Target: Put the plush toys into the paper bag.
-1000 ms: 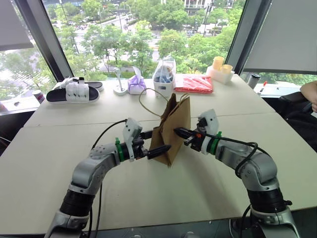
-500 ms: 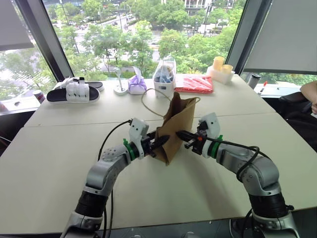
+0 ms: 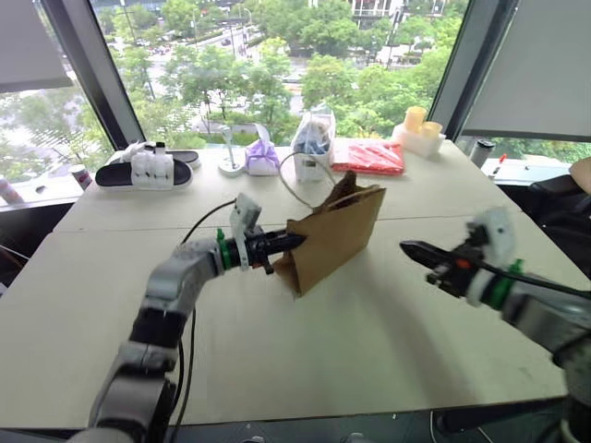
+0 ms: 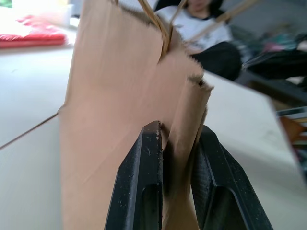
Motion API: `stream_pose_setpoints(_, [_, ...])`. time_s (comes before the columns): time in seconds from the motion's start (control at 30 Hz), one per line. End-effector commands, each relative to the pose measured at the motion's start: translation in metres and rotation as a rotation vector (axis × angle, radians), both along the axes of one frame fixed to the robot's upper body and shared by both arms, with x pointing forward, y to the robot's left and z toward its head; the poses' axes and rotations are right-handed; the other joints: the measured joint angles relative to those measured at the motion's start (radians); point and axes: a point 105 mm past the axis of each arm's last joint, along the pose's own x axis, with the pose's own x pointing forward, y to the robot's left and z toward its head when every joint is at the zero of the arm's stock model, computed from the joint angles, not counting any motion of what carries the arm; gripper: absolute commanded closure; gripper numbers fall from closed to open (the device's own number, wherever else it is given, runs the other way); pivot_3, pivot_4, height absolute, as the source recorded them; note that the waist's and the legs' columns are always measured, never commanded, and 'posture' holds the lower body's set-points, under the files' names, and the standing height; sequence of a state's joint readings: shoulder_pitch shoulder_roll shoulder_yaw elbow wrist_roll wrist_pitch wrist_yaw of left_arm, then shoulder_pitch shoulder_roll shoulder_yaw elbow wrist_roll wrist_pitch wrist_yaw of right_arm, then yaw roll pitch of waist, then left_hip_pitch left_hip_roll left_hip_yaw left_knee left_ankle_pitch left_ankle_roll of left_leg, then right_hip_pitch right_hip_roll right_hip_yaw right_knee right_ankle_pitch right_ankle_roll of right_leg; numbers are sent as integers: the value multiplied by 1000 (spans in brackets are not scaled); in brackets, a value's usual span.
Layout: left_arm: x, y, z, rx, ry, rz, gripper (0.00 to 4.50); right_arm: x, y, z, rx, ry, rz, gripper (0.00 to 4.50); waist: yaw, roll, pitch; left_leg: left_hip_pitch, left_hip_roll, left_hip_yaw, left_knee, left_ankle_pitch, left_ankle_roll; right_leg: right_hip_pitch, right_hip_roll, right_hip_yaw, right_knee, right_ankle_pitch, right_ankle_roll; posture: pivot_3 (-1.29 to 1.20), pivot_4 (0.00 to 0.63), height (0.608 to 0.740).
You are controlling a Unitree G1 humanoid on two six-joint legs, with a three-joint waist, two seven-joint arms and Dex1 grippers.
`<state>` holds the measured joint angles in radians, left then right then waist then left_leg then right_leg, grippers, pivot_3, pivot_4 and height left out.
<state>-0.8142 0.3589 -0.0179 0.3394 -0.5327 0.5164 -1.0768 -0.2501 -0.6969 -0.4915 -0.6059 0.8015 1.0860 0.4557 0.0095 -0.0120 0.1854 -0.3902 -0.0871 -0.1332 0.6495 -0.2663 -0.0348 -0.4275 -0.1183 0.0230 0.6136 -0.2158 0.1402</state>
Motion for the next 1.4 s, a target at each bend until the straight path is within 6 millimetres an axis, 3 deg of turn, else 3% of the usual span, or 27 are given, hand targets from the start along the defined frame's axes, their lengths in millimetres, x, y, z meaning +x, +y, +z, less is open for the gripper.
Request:
stream_pose_setpoints(0.03, [2,3,14,-12,-29,-138,3722,-14,-13,14,-22,-47,-24,4500,-1,0,0,0,0,0,0,0,0,0,0,0,0,0,0,0,150,740])
stream_pose_setpoints(0.2, [14,15,-1,114,6,-222,3722,-26,-30,21,-49,-67,-107,4500,-5,0,0,0,0,1,0,0,1,0,0,0,0,0,0,0,150,740])
stream_pose_setpoints(0.5, [31,15,-13,165,-40,-105,3722,-30,-25,17,-43,-61,-127,4500,0,-1,0,0,0,0,1,0,1,0,0,0,1,0,0,0,150,740])
stream_pose_setpoints(0.6, [33,16,-11,151,-46,-87,4470,-28,-26,16,-43,-53,-131,4500,1,-1,1,0,0,0,1,0,1,0,0,0,1,0,1,0,150,740])
stream_pose_setpoints(0.63, [34,16,-10,148,-46,-82,4470,-27,-26,16,-43,-51,-132,4500,1,-1,1,0,0,0,1,0,1,0,0,0,1,0,1,0,150,740])
stream_pose_setpoints(0.83, [33,18,-6,138,-65,-95,4470,-22,-24,16,-47,-45,-124,4500,0,-1,1,0,0,0,1,0,1,0,0,0,1,0,1,0,150,740])
stream_pose_setpoints(1.0, [18,26,6,113,2,-245,4470,-22,-23,18,-57,-48,-121,4500,-2,-1,1,0,0,0,1,0,1,0,0,0,1,0,1,0,150,740])
stream_pose_setpoints(1.4, [24,53,-8,326,-24,-178,4470,-22,-20,16,-75,-39,-108,4500,-5,-1,1,0,0,0,2,0,1,0,0,0,2,0,1,0,150,740])
